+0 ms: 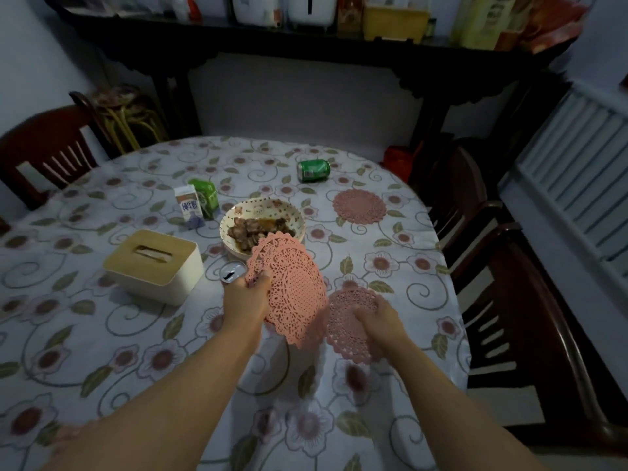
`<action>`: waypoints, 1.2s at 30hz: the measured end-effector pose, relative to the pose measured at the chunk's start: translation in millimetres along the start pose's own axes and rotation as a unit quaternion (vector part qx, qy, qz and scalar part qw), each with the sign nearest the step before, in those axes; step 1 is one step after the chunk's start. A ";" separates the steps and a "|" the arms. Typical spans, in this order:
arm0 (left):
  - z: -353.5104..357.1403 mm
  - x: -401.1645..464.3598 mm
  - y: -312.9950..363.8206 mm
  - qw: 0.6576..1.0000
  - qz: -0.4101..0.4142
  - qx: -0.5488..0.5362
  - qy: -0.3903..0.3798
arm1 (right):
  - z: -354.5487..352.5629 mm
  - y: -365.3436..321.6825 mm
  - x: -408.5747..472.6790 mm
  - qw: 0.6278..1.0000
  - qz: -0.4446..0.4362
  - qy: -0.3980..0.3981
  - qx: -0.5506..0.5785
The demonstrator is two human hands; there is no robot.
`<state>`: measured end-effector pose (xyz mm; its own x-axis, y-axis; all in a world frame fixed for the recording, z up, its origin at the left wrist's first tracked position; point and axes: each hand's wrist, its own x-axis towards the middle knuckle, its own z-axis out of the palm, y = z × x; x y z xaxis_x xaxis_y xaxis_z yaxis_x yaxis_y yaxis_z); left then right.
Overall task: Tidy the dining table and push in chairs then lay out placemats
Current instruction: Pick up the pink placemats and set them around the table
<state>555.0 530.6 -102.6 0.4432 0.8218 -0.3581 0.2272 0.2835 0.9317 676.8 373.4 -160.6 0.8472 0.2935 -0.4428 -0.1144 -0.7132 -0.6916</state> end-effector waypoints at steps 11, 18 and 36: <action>-63.7 0.0 39.3 0.986 -0.040 -0.158 -0.036 | 19.5 -88.4 -36.5 0.980 -0.081 -0.126 0.130; -141.6 -10.1 47.5 0.976 -0.040 -0.211 0.022 | 59.9 -149.1 -71.4 0.962 -0.177 -0.171 0.122; -484.7 75.3 51.6 0.963 -0.023 -0.225 0.147 | 330.1 -301.2 -174.1 0.956 -0.143 -0.195 0.168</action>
<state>179.8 846.7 -51.9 0.1627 0.8884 -0.4292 -0.1861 0.4549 0.8709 392.5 747.2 -63.6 0.6190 0.7068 -0.3425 -0.1228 -0.3436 -0.9310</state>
